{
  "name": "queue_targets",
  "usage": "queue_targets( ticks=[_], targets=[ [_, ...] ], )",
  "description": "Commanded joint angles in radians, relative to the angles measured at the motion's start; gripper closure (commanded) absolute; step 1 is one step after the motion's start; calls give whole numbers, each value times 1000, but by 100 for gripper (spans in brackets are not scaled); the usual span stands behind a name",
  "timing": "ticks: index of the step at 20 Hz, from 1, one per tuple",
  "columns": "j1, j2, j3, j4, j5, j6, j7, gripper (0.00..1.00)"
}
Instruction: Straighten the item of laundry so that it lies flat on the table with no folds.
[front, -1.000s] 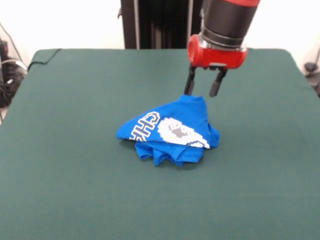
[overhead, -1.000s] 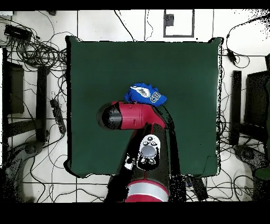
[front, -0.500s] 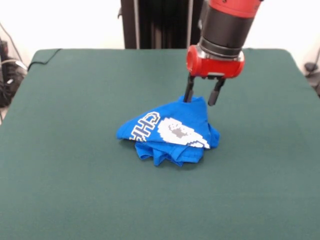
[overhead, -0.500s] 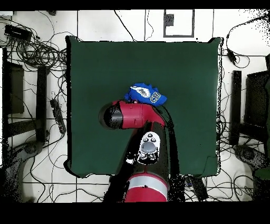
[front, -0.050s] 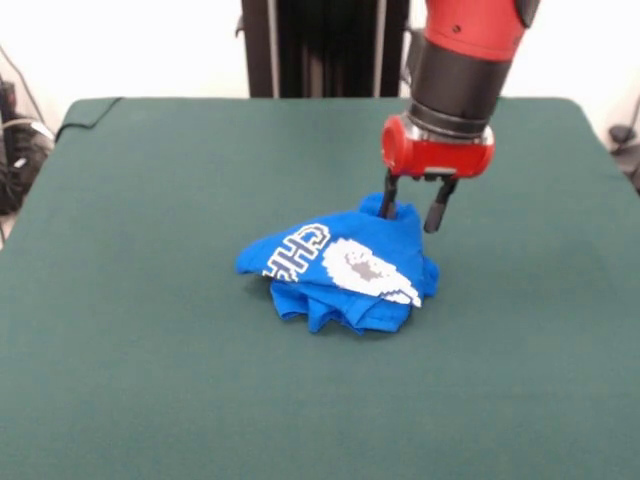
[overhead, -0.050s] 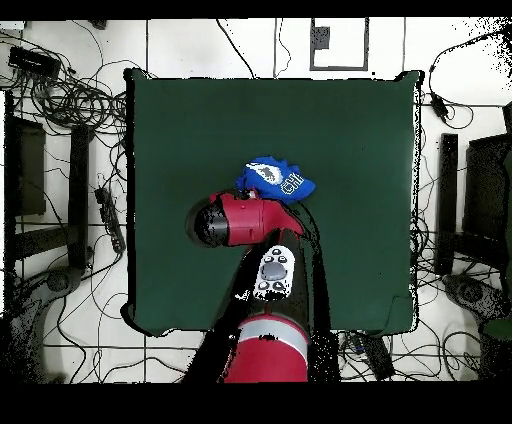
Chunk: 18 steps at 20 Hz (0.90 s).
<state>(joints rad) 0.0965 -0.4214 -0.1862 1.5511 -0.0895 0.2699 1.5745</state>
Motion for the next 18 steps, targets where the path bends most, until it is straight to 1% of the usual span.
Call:
queue_targets(
  ticks=[1,3,4,5,8,9,12,14,16,18],
  targets=[
    [34,147,64,-6,34,-116,232,0],
    [52,189,42,-42,37,-176,236,0],
    [80,206,5,-57,50,-219,245,0],
    [108,223,-32,-73,63,-262,255,100],
    [108,227,-26,-69,58,-287,245,100],
    [100,225,-14,-61,62,-235,231,100],
    [93,227,-7,-37,93,-165,235,100],
    [91,210,-2,-15,98,-126,227,100],
    [113,169,-31,24,113,-43,233,100],
    [139,110,-71,95,133,144,241,100]
  ],
)
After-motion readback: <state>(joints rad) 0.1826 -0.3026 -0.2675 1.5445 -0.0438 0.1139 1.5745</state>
